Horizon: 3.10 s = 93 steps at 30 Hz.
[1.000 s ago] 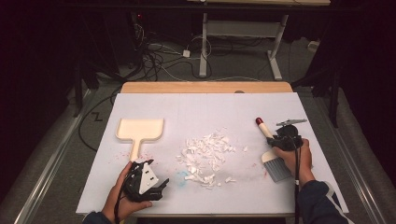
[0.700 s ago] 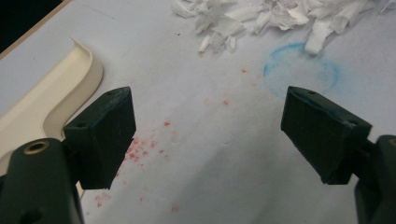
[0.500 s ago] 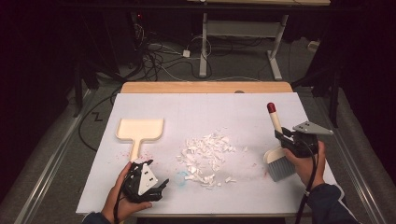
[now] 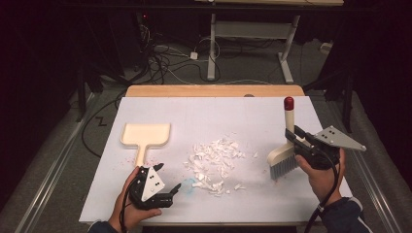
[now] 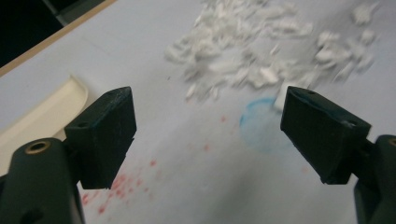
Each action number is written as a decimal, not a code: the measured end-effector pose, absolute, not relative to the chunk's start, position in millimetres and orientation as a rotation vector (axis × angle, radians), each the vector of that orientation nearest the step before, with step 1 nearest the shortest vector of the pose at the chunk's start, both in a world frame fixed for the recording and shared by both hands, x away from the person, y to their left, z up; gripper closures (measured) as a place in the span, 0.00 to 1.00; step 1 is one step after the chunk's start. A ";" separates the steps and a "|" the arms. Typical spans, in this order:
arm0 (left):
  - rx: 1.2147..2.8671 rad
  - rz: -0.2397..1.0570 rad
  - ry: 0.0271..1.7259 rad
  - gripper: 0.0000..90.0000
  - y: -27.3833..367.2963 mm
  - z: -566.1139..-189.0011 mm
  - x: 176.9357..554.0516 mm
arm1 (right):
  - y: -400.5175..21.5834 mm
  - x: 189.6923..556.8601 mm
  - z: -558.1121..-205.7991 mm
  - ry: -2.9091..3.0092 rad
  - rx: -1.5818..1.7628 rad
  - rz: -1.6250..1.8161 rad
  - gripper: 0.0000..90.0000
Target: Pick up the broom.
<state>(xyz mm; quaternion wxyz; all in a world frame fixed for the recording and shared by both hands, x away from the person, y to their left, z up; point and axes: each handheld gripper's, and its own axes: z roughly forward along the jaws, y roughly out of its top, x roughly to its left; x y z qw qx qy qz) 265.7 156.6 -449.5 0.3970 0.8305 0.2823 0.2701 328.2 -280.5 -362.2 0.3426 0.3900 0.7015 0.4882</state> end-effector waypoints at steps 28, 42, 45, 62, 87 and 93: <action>1.933 0.338 0.542 0.51 4.3 -432.5 292.5 | -182.6 280.1 -370.0 1.964 0.782 1.401 0.79; 1.992 0.262 0.506 0.71 35.0 -424.4 303.6 | -189.5 279.8 -364.3 1.995 0.677 1.488 0.62; 2.038 0.251 0.444 0.71 46.1 -420.1 303.3 | -200.7 285.5 -360.1 2.082 0.601 1.477 0.53; 2.211 0.130 0.058 0.71 52.8 -413.2 283.2 | -181.3 292.7 -403.1 2.757 0.045 1.115 0.64; 2.148 0.765 0.642 0.19 158.1 -444.7 275.9 | -227.7 331.7 -378.6 2.465 0.561 1.137 0.75; 2.167 0.767 0.691 0.19 174.9 -459.1 267.8 | -249.3 342.2 -374.3 2.371 0.681 1.106 0.75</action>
